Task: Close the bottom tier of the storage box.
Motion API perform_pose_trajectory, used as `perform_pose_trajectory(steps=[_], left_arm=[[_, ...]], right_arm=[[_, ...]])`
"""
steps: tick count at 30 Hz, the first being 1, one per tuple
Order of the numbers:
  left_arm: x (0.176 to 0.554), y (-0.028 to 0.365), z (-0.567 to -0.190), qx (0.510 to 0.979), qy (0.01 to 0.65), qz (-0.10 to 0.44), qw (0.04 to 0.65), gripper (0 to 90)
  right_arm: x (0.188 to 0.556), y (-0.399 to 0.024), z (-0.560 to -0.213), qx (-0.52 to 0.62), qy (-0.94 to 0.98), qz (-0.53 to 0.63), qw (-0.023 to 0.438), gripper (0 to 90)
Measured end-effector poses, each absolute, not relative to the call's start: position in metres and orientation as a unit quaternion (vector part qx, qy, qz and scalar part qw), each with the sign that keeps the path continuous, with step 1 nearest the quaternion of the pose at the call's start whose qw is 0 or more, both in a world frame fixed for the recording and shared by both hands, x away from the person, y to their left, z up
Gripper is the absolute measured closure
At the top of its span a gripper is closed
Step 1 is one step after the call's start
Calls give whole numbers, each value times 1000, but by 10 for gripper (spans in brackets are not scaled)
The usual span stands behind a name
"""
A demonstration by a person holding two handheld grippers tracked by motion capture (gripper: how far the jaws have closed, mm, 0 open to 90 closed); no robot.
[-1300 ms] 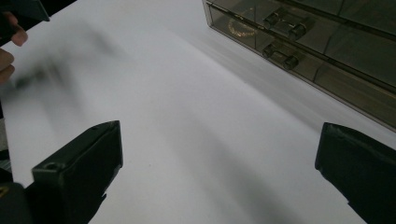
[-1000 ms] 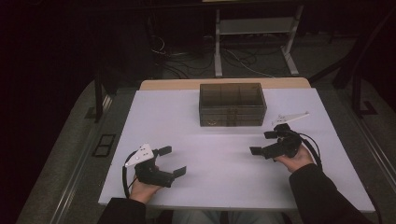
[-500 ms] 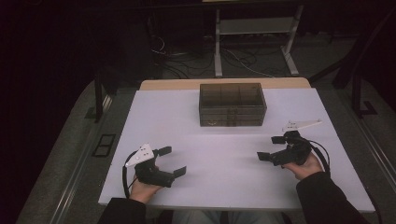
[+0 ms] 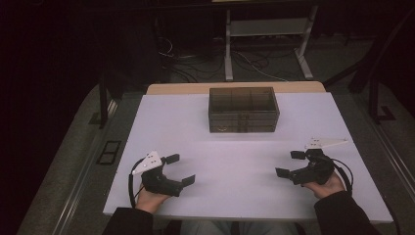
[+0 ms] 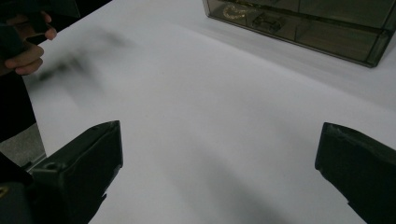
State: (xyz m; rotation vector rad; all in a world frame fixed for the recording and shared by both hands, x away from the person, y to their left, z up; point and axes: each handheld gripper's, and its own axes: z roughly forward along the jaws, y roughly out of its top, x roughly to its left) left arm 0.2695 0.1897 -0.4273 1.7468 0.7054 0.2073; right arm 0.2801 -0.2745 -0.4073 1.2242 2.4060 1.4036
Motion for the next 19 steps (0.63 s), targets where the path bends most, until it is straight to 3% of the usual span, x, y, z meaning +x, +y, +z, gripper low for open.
perform_pose_trajectory(steps=[19], left_arm=[[270, 190, -428, 752, 301, 88, 581, 0]], right_arm=[[256, -289, -425, 406, 774, 482, 62, 2]])
